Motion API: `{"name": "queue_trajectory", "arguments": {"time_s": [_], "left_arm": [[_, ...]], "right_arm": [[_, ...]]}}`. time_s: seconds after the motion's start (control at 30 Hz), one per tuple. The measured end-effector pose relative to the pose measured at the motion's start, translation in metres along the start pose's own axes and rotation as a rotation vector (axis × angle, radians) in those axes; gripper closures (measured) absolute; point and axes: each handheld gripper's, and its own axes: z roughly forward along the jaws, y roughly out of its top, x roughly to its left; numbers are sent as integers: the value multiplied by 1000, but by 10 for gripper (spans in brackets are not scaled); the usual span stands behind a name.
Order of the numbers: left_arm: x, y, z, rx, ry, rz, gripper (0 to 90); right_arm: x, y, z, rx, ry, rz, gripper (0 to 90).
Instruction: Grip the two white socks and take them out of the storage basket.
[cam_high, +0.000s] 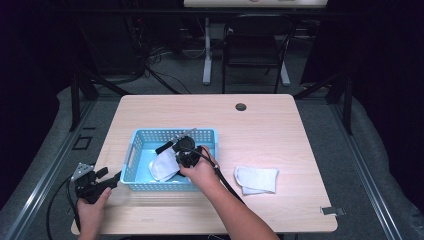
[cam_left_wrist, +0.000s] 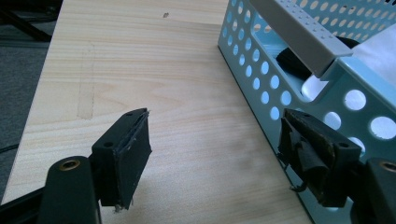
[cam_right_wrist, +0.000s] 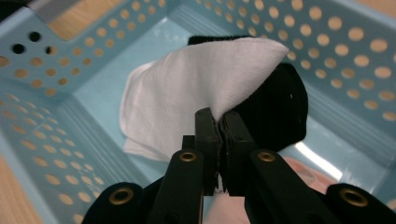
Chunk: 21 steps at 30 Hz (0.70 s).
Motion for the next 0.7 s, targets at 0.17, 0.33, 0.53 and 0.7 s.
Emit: {"name": "queue_trajectory", "arguments": {"time_s": [0.17,0.33,0.53,0.7], "left_arm": [[0,0,0,-1,0,1,249],[0,0,0,-1,0,1,249],[0,0,0,1,1,-1,250],[0,0,0,2,1,-2,249]], "right_arm": [[9,0,-16,-100,23,-37,871],[16,0,-31,-164,14,-89,871],[17,0,-60,-222,9,-129,872],[14,-4,-83,-255,18,-146,872]]}}
